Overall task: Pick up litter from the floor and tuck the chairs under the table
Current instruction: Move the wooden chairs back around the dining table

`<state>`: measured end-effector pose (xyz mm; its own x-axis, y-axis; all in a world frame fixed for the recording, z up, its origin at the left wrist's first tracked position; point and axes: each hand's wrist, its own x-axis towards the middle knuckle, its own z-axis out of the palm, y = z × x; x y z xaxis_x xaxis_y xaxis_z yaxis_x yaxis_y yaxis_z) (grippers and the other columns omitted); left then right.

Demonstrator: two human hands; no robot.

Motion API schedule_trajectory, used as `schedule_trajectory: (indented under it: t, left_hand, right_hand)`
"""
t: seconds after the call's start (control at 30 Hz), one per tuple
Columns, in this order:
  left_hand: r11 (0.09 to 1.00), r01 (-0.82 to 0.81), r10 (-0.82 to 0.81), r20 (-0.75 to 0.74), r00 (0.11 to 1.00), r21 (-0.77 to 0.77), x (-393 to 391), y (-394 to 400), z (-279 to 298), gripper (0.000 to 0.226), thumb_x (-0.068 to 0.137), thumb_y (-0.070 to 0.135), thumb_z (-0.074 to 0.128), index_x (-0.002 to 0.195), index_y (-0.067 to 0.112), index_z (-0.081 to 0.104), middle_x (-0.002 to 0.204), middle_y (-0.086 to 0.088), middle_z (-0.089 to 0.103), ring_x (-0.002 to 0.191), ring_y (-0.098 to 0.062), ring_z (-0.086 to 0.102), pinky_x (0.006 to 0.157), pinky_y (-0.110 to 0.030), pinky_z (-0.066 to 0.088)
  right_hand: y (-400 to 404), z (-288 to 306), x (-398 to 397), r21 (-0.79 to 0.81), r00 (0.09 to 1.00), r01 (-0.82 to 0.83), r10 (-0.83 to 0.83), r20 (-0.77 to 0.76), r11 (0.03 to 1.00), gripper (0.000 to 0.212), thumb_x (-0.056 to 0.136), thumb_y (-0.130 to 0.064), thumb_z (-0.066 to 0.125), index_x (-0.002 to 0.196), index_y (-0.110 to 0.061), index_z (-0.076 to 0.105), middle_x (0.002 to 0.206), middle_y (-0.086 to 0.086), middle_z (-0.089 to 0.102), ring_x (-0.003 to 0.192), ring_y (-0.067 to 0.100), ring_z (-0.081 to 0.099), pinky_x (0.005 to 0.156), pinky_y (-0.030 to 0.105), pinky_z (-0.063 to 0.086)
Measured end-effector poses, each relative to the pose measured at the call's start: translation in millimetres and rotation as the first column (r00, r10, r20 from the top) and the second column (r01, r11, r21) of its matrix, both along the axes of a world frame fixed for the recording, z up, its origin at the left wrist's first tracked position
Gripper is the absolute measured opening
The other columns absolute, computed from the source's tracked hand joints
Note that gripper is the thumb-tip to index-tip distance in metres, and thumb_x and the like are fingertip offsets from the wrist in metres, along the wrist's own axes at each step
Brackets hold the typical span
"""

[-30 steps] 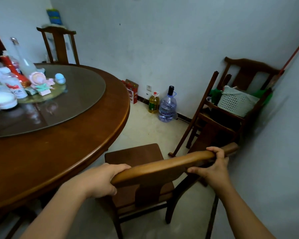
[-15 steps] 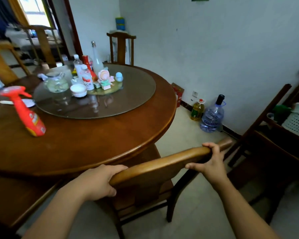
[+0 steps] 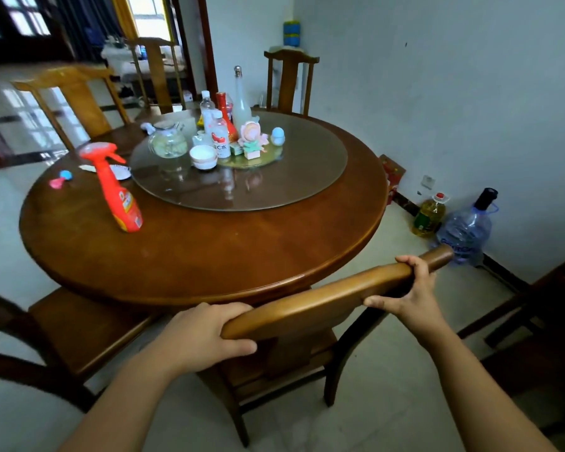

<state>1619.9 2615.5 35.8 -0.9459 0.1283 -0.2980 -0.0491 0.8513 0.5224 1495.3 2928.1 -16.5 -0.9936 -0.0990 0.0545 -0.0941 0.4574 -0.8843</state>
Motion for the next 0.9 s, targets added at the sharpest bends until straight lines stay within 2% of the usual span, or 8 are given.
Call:
schedule_trajectory:
  t: [0.1,0.2,0.27,0.33,0.47,0.63,0.77,0.9]
  left_hand:
    - [0.997,-0.053,0.054,-0.016,0.998,0.062,2,4,4,0.058,0.066,0.081,0.041,0.115,0.052,0.048,0.091,0.027,0.06,0.082,0.005,0.059,0.073,-0.018,0.046]
    - [0.994,-0.102,0.105,-0.057,0.993,0.044,0,12,3,0.074,0.06,0.087,0.02,0.115,0.049,0.05,0.097,0.026,0.059,0.088,0.005,0.057,0.077,-0.021,0.048]
    - [0.991,-0.134,0.135,-0.062,0.989,0.016,-1,14,2,0.077,0.058,0.088,0.016,0.108,0.045,0.057,0.089,0.024,0.062,0.082,0.005,0.058,0.075,-0.022,0.05]
    - [0.986,-0.166,0.165,-0.067,0.984,-0.001,-2,15,0,0.076,0.056,0.09,0.015,0.099,0.046,0.059,0.079,0.021,0.063,0.072,0.007,0.059,0.065,-0.019,0.048]
    - [0.98,-0.192,0.181,-0.168,0.969,-0.049,-11,28,-5,0.079,0.054,0.091,0.01,0.092,0.043,0.061,0.064,0.018,0.06,0.06,0.01,0.057,0.052,-0.014,0.038]
    - [0.976,-0.21,0.199,-0.172,0.965,-0.05,-25,41,-7,0.084,0.055,0.092,0.01,0.086,0.037,0.064,0.063,0.014,0.061,0.059,0.002,0.059,0.055,-0.016,0.043]
    - [0.976,-0.218,0.219,-0.052,0.974,0.026,-31,43,-1,0.086,0.054,0.091,0.016,0.107,0.04,0.061,0.092,0.019,0.064,0.083,0.0,0.06,0.072,-0.022,0.05]
    - [0.964,-0.265,0.261,-0.207,0.943,0.011,-56,74,19,0.089,0.055,0.085,0.016,0.122,0.039,0.053,0.114,0.019,0.057,0.095,0.003,0.051,0.075,-0.02,0.043]
  right_hand:
    - [1,3,-1,-0.01,0.994,-0.077,0.077,0.079,0.997,0.101,0.032,-0.051,0.084,0.114,-0.055,0.026,0.13,-0.001,0.018,0.121,0.029,0.03,0.1,0.054,0.041]
    - [2,7,-4,-0.069,0.981,-0.118,0.127,0.149,0.991,0.109,0.029,-0.059,0.083,0.12,-0.053,0.023,0.131,0.001,0.019,0.119,0.027,0.033,0.097,0.046,0.043]
    - [1,7,-5,-0.109,0.98,-0.101,0.118,0.16,0.989,0.105,0.032,-0.056,0.082,0.12,-0.051,0.024,0.131,0.002,0.021,0.116,0.026,0.036,0.09,0.04,0.046]
    - [1,5,-8,-0.134,0.981,-0.089,0.11,0.158,0.987,0.102,0.033,-0.054,0.083,0.118,-0.047,0.027,0.13,0.003,0.023,0.113,0.026,0.039,0.085,0.037,0.047]
    - [8,7,-25,-0.176,0.982,-0.076,0.104,0.156,0.982,0.094,0.039,-0.045,0.086,0.116,-0.043,0.033,0.129,0.005,0.026,0.115,0.029,0.04,0.092,0.046,0.048]
    - [16,12,-44,-0.202,0.972,-0.109,0.147,0.184,0.973,0.094,0.041,-0.044,0.087,0.118,-0.044,0.032,0.131,0.008,0.027,0.12,0.033,0.039,0.096,0.053,0.045]
    - [21,11,-40,-0.216,0.964,-0.105,0.153,0.216,0.971,0.111,0.036,-0.055,0.085,0.129,-0.048,0.024,0.134,-0.005,0.021,0.128,0.025,0.029,0.099,0.043,0.039]
    - [34,18,-38,-0.218,0.977,-0.026,0.071,0.203,0.976,0.119,0.041,-0.054,0.084,0.136,-0.049,0.013,0.152,-0.006,0.007,0.139,0.025,0.012,0.105,0.046,0.029]
